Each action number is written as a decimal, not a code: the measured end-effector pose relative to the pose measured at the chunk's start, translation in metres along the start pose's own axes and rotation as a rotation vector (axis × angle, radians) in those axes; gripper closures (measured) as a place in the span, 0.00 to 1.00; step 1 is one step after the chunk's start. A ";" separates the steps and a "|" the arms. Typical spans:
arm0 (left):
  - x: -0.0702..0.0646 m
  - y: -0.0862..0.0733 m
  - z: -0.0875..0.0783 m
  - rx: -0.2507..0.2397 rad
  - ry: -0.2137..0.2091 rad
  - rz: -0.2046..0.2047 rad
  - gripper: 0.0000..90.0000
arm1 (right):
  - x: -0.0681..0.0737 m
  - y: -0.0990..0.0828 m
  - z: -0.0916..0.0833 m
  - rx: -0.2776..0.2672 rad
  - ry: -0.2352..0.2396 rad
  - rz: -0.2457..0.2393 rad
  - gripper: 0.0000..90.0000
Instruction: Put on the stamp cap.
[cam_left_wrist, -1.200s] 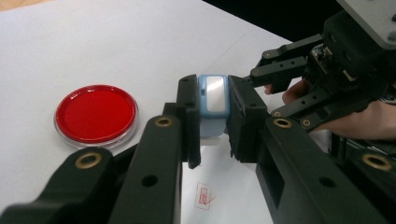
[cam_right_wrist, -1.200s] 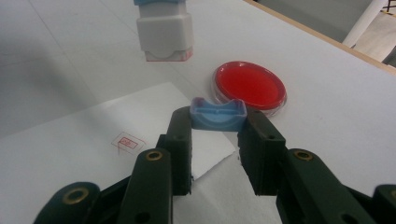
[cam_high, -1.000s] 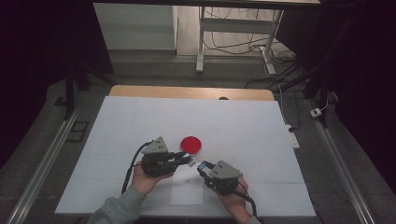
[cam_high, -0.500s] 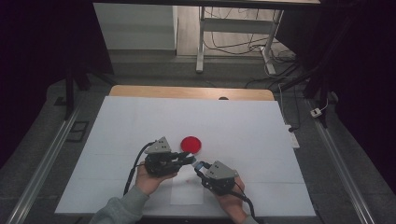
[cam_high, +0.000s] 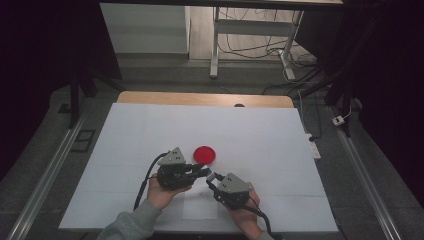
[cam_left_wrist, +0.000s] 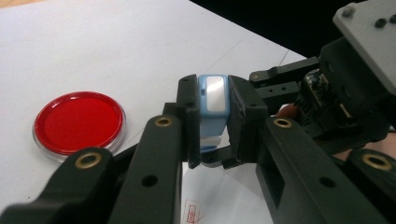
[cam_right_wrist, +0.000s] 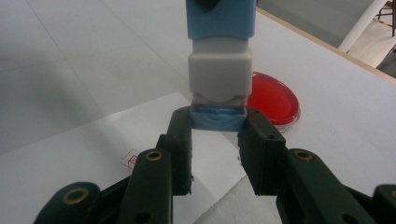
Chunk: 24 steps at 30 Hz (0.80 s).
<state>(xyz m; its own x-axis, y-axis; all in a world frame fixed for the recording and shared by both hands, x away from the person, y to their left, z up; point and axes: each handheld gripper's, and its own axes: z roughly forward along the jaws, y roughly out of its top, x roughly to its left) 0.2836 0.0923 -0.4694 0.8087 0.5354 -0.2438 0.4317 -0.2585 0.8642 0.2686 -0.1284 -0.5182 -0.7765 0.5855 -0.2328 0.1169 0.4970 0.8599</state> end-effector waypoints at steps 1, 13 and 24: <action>0.000 0.000 0.000 0.000 0.002 -0.001 0.84 | 0.000 0.000 0.000 0.001 -0.004 -0.001 0.73; 0.000 -0.001 0.002 -0.004 0.010 -0.004 0.84 | 0.001 0.001 -0.001 -0.005 -0.019 0.001 0.73; -0.002 -0.002 0.004 -0.008 0.026 -0.012 0.84 | 0.002 0.000 0.000 0.002 -0.031 -0.005 0.73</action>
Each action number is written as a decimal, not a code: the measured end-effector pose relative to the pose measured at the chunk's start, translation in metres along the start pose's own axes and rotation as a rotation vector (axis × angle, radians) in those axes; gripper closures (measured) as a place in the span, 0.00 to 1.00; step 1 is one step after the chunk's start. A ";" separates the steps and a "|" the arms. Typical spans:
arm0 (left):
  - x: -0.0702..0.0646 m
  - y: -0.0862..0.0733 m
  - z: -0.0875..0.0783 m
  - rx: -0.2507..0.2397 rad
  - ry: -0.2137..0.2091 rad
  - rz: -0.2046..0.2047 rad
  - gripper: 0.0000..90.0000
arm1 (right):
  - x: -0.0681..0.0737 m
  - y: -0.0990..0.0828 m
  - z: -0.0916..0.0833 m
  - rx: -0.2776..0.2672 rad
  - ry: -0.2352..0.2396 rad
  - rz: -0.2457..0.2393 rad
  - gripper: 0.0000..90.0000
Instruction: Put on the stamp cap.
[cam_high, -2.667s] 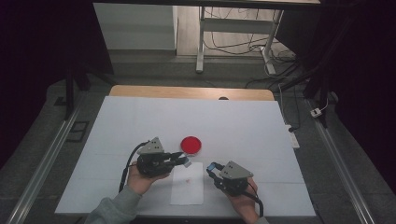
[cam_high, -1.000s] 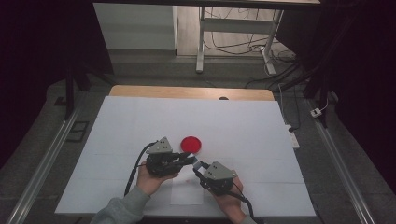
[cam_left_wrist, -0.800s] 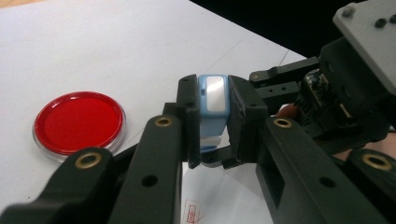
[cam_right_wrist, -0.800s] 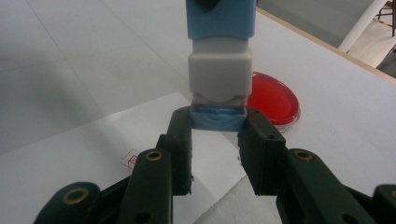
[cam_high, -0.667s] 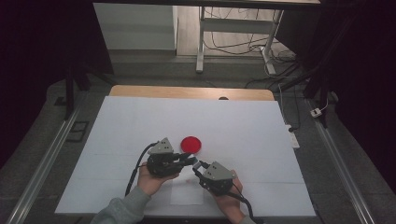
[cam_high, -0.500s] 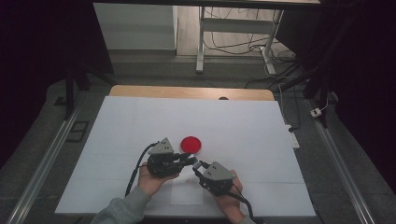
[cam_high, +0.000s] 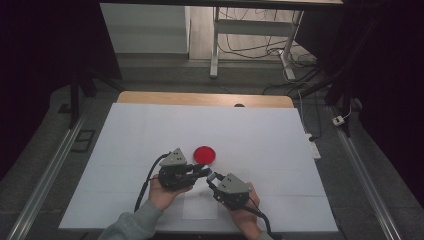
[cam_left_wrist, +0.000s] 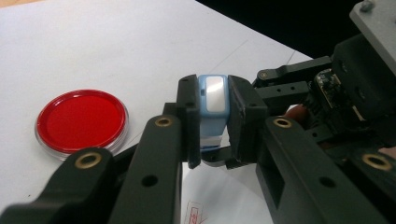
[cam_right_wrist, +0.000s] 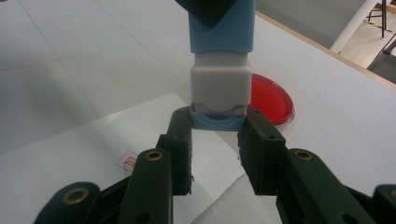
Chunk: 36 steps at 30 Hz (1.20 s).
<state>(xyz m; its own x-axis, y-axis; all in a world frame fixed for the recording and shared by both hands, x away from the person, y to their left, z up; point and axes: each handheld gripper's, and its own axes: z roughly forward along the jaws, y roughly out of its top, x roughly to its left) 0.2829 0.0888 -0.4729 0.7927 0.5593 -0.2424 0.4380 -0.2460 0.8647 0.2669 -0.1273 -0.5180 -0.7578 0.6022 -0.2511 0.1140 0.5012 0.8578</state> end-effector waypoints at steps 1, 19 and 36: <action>0.000 0.000 0.000 0.000 0.003 -0.001 0.84 | 0.000 0.000 0.000 0.004 -0.003 -0.002 0.73; -0.005 -0.002 0.004 -0.014 0.034 0.013 0.84 | 0.001 -0.001 0.001 0.014 -0.021 -0.002 0.73; -0.006 -0.003 0.004 -0.009 0.038 0.016 0.84 | 0.001 -0.001 0.001 0.020 -0.027 -0.001 0.73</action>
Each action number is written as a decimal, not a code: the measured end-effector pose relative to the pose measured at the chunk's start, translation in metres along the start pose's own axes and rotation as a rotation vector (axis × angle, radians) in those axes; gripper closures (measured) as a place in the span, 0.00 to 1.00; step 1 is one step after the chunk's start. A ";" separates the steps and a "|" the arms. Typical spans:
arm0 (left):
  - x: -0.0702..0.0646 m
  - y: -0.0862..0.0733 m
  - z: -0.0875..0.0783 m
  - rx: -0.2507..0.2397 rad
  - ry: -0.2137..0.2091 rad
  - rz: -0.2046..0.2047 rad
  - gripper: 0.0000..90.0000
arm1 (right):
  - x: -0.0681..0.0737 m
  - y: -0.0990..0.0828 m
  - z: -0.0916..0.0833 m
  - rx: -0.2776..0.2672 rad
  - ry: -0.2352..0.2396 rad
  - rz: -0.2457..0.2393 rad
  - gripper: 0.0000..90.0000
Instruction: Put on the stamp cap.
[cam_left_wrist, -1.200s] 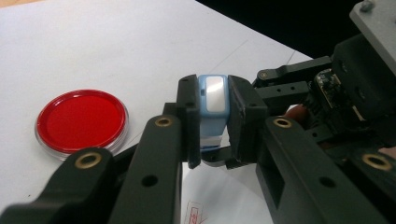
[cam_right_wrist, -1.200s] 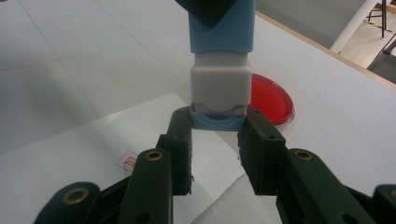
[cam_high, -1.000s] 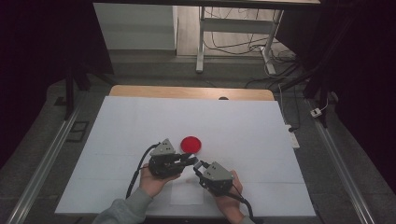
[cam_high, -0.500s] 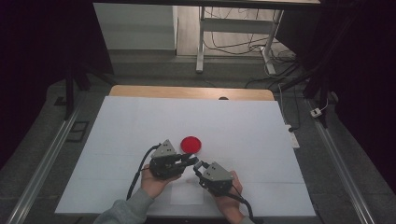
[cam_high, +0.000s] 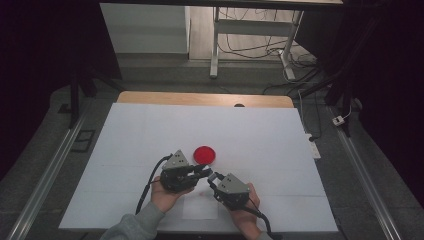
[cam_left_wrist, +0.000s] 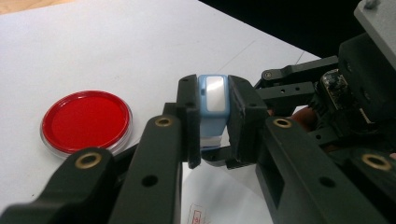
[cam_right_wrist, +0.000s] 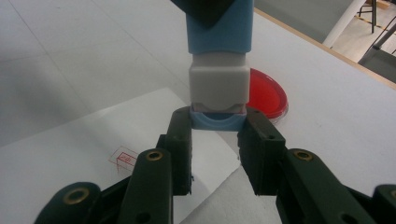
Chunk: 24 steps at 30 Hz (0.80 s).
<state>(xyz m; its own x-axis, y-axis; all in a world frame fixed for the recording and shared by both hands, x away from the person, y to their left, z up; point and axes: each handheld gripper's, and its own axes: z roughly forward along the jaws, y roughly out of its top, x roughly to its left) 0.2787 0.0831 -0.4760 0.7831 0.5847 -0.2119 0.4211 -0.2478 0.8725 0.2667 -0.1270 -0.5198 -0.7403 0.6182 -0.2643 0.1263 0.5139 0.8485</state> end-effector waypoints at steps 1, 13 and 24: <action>0.000 0.000 0.000 0.001 -0.001 0.001 0.84 | 0.000 0.000 0.000 0.003 -0.001 -0.001 0.73; 0.000 -0.001 0.001 0.000 -0.002 -0.004 0.84 | 0.002 0.001 -0.001 -0.002 -0.026 -0.020 0.73; 0.003 -0.002 -0.001 -0.015 -0.033 -0.049 0.85 | 0.002 0.000 -0.004 -0.027 -0.032 -0.033 0.73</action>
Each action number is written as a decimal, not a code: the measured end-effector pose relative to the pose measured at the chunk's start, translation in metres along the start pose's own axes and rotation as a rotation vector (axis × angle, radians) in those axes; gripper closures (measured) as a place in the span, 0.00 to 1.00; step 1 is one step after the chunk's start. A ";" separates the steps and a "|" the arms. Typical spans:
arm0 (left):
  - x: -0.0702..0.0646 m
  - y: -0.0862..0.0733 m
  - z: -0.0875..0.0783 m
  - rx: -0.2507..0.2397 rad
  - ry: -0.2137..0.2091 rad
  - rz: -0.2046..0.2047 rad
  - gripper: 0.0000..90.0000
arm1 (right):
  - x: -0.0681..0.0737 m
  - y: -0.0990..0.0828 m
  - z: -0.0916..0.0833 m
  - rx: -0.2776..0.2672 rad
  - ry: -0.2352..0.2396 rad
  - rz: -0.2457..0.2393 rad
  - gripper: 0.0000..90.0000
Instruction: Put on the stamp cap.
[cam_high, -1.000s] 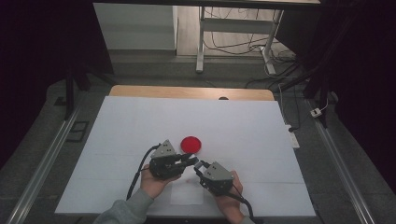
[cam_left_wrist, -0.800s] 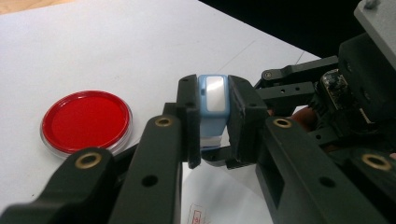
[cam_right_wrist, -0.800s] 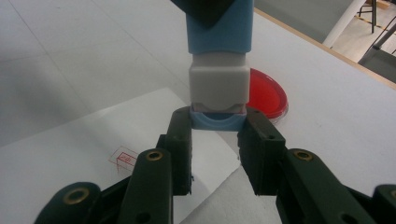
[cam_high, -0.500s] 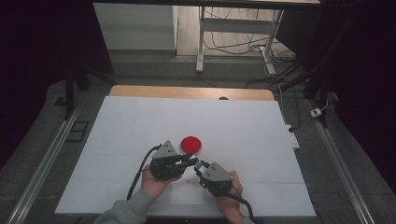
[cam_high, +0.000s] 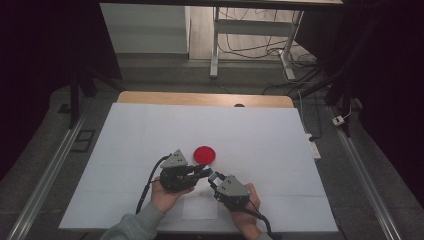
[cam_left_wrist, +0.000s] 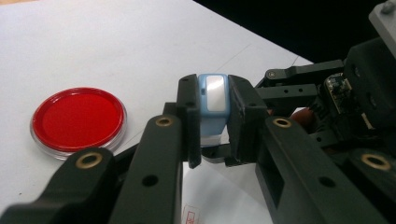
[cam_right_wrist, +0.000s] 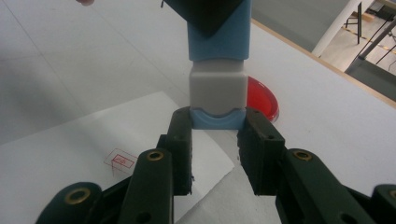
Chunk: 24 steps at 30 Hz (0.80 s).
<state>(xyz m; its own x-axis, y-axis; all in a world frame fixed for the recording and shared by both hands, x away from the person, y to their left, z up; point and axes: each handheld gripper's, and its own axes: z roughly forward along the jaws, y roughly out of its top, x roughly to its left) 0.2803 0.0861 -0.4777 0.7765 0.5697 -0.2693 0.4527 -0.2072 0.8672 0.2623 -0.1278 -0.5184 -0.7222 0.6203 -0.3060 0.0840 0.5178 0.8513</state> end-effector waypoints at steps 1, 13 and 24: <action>0.000 0.000 0.000 -0.003 -0.003 -0.003 0.85 | 0.000 0.000 0.000 -0.007 -0.001 -0.001 0.73; 0.001 0.001 -0.003 -0.017 -0.026 -0.023 0.85 | -0.001 0.001 -0.004 -0.047 -0.004 -0.013 0.73; 0.000 0.000 -0.001 -0.013 -0.025 -0.020 0.85 | 0.000 0.001 -0.006 -0.053 -0.008 -0.019 0.73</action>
<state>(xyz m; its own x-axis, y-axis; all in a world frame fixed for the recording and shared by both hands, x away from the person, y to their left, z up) 0.2796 0.0873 -0.4774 0.7781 0.5535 -0.2971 0.4626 -0.1850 0.8670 0.2584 -0.1302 -0.5151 -0.7180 0.6151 -0.3257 0.0338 0.4982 0.8664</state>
